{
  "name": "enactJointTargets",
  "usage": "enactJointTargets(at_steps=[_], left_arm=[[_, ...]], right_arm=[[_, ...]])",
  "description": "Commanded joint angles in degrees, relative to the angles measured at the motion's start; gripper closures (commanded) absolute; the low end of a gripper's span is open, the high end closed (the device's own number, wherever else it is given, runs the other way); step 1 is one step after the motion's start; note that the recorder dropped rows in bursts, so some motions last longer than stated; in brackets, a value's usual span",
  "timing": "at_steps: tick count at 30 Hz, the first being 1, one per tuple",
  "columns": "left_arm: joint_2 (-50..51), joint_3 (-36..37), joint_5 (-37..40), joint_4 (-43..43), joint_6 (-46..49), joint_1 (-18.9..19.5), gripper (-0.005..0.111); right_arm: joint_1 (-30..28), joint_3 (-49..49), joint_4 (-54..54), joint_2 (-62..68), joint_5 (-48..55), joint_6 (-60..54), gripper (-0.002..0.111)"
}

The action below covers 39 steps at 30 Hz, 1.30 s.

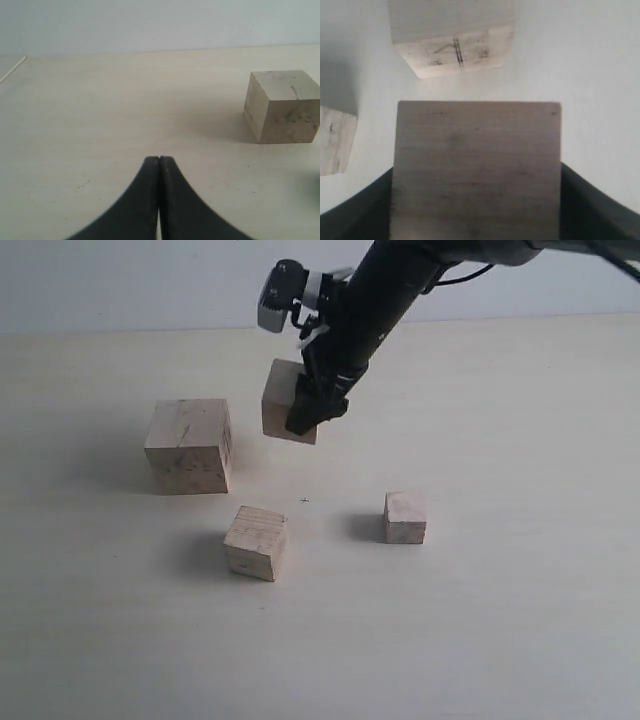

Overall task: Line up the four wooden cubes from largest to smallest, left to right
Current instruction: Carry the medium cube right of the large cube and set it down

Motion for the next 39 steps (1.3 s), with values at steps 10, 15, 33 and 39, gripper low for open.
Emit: enactJointTargets(at_steps=[10,15,33,39], left_arm=[[-0.3,0.0,-0.5,0.2,-0.1,-0.3,0.107],[-0.3,0.0,-0.5,0.2,-0.1,-0.3,0.107],[-0.3,0.0,-0.5,0.2,-0.1,-0.3,0.107],[-0.3,0.0,-0.5,0.2,-0.1,-0.3,0.107]], right_arm=[[0.4,-11.6,5.1,11.2,11.3,-13.7,0.108],[0.4,-11.6,7.4,12.1,7.4,-13.7,0.108],[0.4,-11.6,11.5,14.9,7.1,-13.7,0.052],[0.4,-11.6,12.4,14.7,4.9,-10.6,0.032]])
